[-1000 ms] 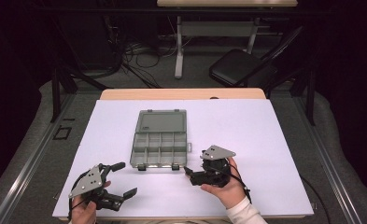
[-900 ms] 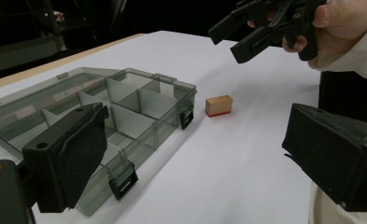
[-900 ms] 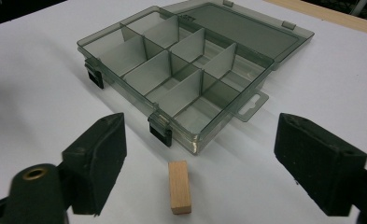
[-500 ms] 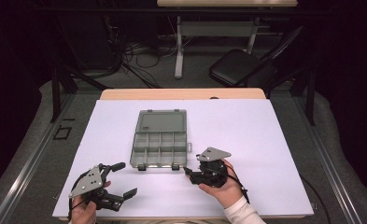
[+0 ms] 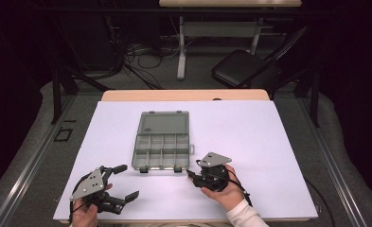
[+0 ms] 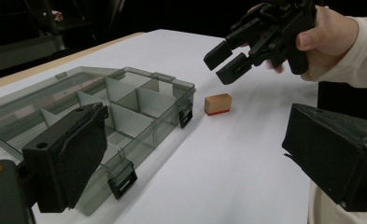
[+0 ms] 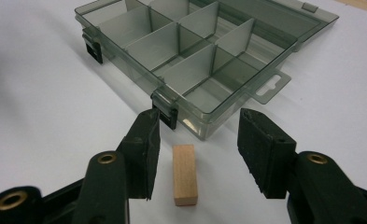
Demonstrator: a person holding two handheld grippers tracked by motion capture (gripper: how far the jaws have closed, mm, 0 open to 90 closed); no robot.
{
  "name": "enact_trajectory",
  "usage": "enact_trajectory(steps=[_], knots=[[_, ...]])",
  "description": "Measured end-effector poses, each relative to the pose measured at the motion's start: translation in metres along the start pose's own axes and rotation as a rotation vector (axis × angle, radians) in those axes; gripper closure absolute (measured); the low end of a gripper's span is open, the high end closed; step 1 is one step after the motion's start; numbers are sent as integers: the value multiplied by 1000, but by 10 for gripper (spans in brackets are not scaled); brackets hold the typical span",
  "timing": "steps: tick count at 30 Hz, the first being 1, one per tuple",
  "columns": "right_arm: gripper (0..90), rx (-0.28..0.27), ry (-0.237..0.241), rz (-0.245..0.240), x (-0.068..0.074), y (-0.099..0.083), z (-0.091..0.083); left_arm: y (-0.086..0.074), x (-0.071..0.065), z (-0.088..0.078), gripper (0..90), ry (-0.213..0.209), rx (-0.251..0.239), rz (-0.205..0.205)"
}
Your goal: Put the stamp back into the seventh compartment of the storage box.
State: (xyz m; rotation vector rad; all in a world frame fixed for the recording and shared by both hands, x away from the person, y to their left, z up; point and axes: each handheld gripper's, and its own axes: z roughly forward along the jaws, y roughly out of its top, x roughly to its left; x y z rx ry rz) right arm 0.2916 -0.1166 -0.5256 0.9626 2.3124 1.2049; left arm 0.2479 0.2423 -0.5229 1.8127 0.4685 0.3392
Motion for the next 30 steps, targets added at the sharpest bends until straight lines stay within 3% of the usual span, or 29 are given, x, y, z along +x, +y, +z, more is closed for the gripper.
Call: enact_trajectory(steps=[30], knots=[[657, 82, 28, 12, 2, -15, 18, 0, 0, 0, 66, -4, 2, 1]])
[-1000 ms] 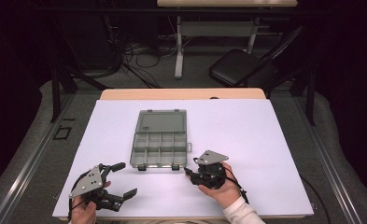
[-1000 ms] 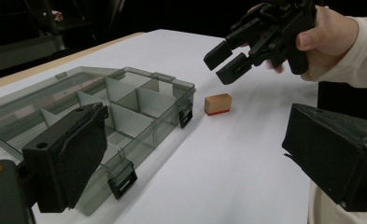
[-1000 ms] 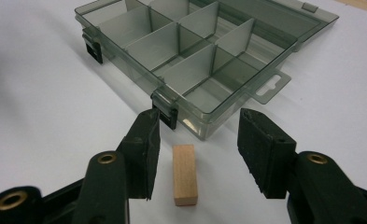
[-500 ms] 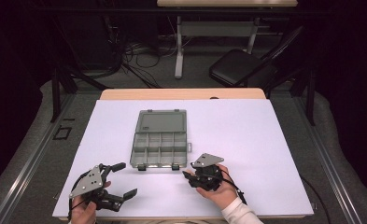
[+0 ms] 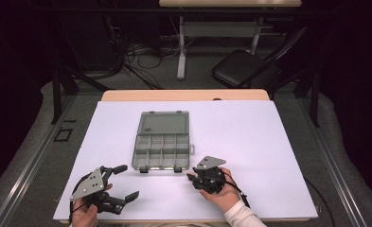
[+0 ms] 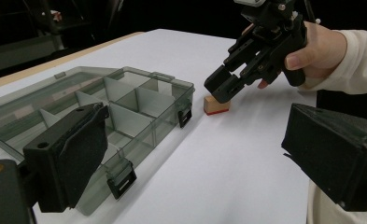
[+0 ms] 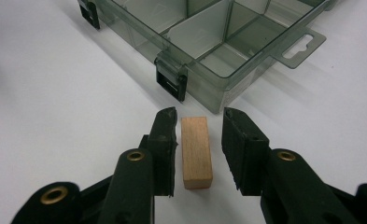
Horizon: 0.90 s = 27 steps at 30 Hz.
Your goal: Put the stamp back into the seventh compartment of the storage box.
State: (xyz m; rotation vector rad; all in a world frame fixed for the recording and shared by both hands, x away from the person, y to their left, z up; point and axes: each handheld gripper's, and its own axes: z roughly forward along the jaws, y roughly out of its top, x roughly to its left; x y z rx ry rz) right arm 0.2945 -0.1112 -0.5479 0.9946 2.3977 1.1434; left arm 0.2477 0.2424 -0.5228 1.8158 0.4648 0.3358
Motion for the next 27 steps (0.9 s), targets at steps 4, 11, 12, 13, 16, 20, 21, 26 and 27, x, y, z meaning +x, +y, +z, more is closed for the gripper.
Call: enact_trajectory(steps=[4, 11, 12, 13, 16, 20, 21, 26, 27], knots=[[680, 8, 3, -1, 0, -1, 0, 0, 0, 0, 66, 7, 2, 1], [709, 15, 11, 1, 0, -2, 0, 0, 0, 0, 66, 7, 3, 2], [711, 17, 12, -1, 0, -2, 0, 0, 0, 0, 66, 7, 3, 2], [715, 18, 11, -1, 0, -2, 0, 0, 0, 0, 66, 7, 3, 2], [731, 22, 13, -3, 0, -3, 1, 0, 0, 0, 66, 8, 3, 2], [749, 29, 13, -4, 0, -3, 1, 0, 0, 0, 66, 7, 4, 3], [753, 31, 12, -8, 0, -3, 1, 0, 0, 0, 66, 6, 3, 2], [759, 33, 10, -13, 0, -3, 1, 0, 0, 0, 66, 6, 3, 2], [760, 31, 9, -16, 0, -3, 1, 0, 0, 0, 66, 7, 3, 2]])
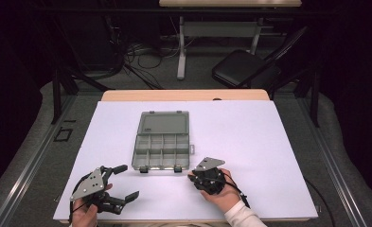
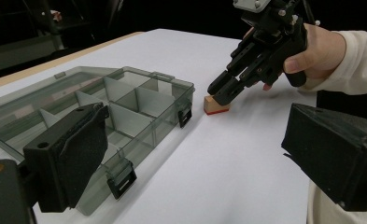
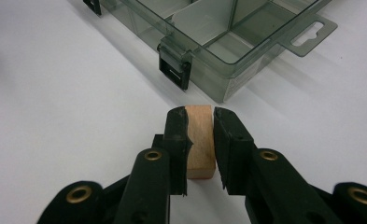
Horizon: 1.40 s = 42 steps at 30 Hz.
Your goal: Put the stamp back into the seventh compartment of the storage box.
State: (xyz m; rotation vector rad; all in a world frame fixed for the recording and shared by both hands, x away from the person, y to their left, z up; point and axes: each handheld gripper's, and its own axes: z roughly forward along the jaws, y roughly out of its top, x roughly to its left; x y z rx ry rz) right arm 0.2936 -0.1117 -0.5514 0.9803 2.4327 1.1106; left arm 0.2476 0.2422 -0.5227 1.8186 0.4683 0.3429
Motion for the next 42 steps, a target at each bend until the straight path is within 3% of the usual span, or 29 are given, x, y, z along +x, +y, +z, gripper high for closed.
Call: enact_trajectory(steps=[23, 42], knots=[[765, -3, -3, -4, 0, 1, -2, 0, 0, 0, 67, -1, 2, 0], [765, -72, -17, 13, 0, 3, -10, 0, 0, 0, 68, -1, 2, 2]])
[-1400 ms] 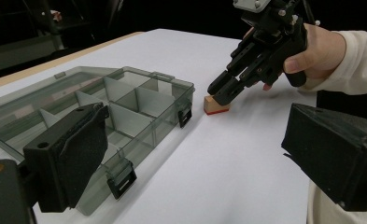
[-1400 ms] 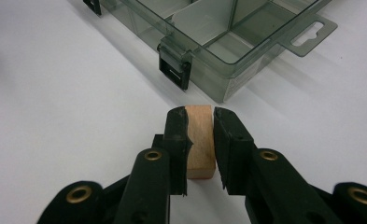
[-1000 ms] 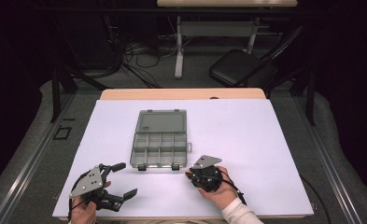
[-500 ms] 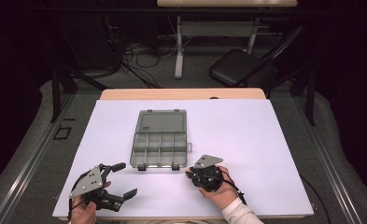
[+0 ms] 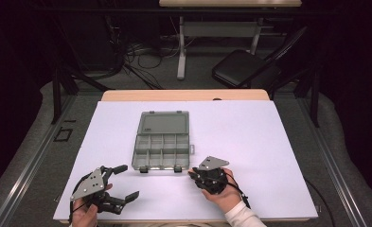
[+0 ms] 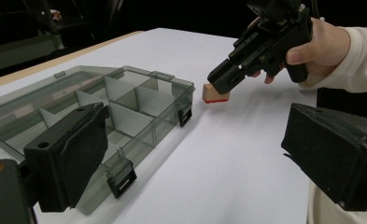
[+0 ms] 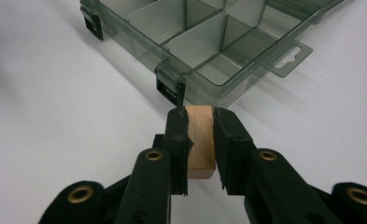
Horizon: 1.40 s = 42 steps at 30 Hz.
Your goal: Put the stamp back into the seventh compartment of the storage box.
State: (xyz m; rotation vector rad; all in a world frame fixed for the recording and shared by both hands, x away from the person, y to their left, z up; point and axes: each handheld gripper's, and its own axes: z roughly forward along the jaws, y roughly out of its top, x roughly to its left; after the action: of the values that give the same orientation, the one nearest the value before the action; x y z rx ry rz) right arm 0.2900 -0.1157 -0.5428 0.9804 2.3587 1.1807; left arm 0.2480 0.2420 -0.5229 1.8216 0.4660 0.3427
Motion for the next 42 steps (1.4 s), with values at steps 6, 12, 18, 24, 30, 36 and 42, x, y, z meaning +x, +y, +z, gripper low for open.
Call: enact_trajectory(steps=[6, 12, 18, 24, 30, 36, 42], knots=[[765, -31, -10, 7, 0, 1, -3, 0, 0, 0, 68, -2, -3, -2], [765, -61, -20, 21, 1, 2, -6, 0, 0, 0, 68, -2, -2, -3], [765, -99, -34, 30, 2, 3, -9, 0, 0, 1, 68, -1, -2, -3], [765, -124, -44, 41, 2, 4, -11, 0, 0, 1, 68, 1, 0, -7], [765, -135, -50, 50, 1, 5, -12, 0, 0, 1, 68, 3, -1, -7], [765, -139, -52, 50, 1, 6, -12, 0, 1, 1, 68, 2, 3, -8], [765, -138, -50, 51, 0, 11, -11, 0, 1, 1, 68, 5, 4, -9]])
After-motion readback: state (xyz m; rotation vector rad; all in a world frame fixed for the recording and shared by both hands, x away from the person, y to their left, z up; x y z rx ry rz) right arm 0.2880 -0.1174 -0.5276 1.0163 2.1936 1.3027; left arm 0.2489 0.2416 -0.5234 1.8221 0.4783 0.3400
